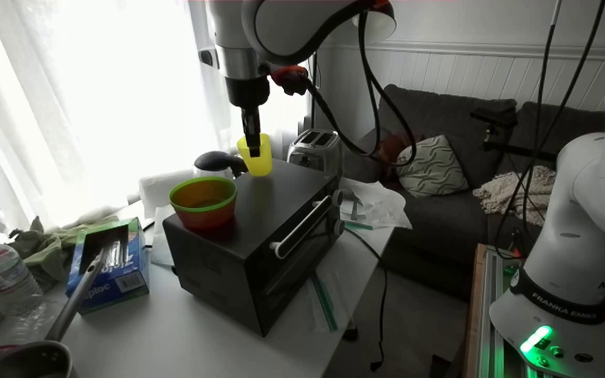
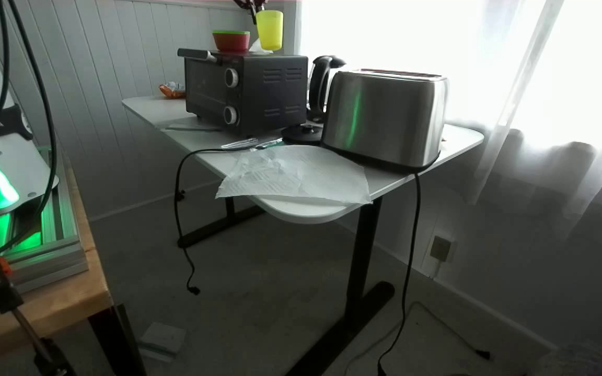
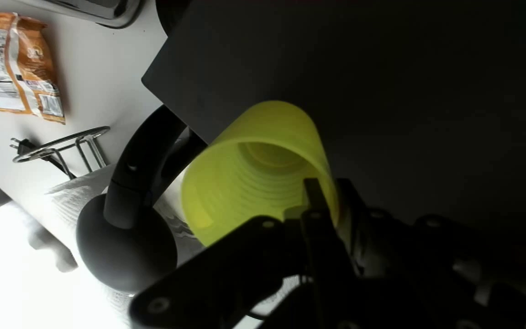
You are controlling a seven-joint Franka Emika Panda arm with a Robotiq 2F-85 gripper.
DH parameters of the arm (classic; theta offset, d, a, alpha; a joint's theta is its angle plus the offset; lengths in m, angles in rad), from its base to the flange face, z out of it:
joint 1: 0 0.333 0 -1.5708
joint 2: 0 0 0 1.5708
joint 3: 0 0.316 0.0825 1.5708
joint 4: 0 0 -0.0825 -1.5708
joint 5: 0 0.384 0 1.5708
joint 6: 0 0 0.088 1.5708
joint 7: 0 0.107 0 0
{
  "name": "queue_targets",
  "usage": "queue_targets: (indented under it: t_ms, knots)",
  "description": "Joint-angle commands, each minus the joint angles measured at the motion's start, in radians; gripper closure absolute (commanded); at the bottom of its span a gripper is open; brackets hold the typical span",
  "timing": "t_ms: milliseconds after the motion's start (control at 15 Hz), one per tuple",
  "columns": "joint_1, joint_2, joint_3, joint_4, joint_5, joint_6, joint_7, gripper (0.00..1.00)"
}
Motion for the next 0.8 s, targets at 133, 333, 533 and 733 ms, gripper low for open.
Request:
queue_targets:
  t_ms: [133, 333, 533, 733]
  knots:
    - [-0.002, -0.029, 0.003, 0.002, 0.021, -0.032, -0.045, 0.43]
    - [0.006, -0.064, 0.013, -0.009, 0.016, -0.03, -0.103, 0.23]
    - [0.016, -0.101, 0.029, -0.017, 0.024, -0.026, -0.24, 0.01]
    - [0.035, -0.116, 0.046, -0.022, 0.053, -0.02, -0.388, 0.0]
